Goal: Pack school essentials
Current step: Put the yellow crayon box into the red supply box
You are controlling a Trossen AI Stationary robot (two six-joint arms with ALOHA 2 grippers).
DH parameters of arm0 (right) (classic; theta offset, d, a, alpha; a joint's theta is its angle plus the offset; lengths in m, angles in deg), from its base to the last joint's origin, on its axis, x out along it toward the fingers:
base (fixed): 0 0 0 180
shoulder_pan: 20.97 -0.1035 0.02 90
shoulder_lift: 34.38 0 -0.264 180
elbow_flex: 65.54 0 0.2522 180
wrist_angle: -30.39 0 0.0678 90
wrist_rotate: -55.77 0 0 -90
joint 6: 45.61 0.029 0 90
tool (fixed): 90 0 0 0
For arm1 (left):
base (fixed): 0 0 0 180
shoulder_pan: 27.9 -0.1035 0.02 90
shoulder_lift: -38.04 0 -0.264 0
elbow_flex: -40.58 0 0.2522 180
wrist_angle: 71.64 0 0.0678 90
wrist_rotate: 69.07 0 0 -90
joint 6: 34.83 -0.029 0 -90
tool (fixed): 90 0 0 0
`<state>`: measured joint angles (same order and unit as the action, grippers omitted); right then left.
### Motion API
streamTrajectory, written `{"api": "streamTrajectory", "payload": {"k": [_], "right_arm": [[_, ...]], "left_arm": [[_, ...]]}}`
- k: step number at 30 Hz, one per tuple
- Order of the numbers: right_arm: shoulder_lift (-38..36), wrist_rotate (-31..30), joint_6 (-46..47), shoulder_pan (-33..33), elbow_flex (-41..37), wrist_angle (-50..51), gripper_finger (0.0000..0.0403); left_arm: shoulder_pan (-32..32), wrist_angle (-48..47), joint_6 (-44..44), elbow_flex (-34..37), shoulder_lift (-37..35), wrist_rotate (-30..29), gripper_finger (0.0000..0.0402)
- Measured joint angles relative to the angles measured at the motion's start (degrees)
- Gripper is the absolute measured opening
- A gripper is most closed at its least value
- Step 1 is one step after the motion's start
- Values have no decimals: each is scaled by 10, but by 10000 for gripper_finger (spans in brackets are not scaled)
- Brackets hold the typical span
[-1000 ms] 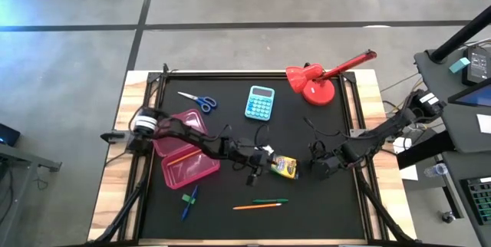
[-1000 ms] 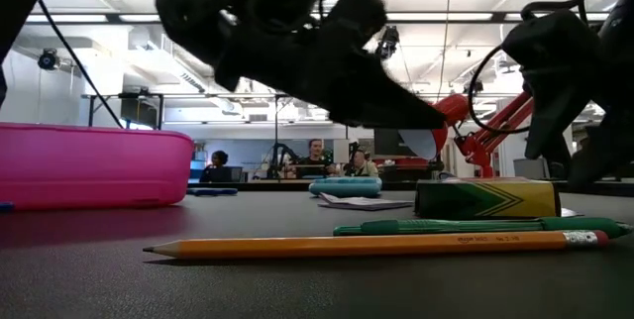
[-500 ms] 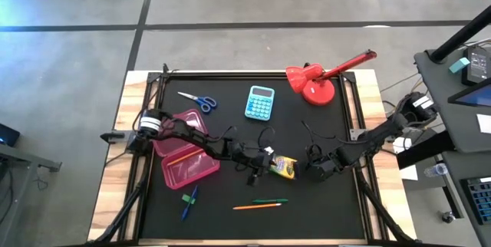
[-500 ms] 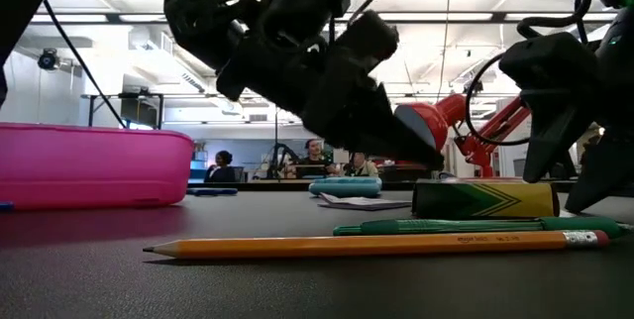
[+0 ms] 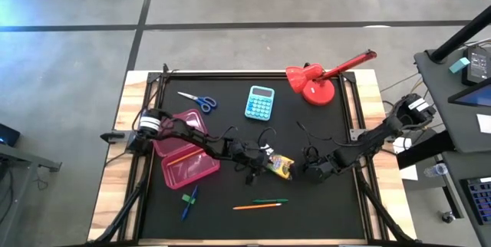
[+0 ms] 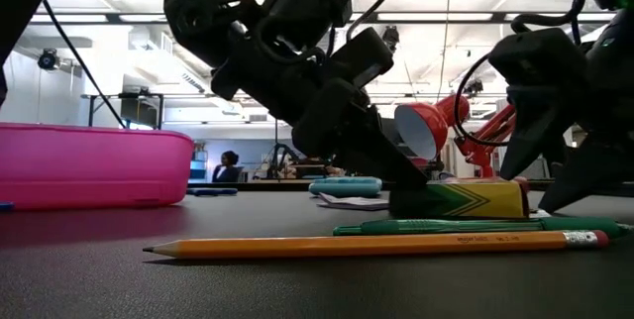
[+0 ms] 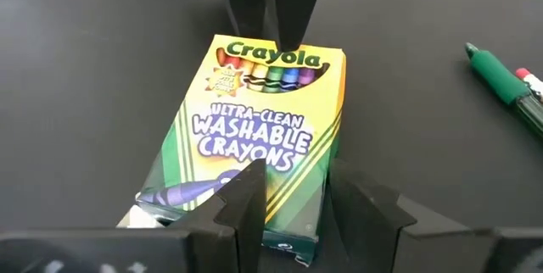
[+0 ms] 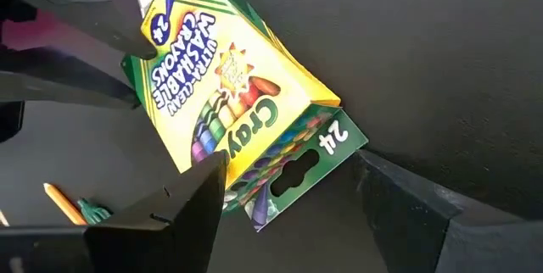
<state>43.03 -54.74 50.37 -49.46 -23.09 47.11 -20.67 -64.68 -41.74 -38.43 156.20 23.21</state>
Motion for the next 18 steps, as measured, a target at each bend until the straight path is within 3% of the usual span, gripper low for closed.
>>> {"api": "streamTrajectory", "payload": {"k": [18], "right_arm": [[8,-57,-6,1,1,-73,247]], "left_arm": [[0,3,5,26,-2,-11,113]]}}
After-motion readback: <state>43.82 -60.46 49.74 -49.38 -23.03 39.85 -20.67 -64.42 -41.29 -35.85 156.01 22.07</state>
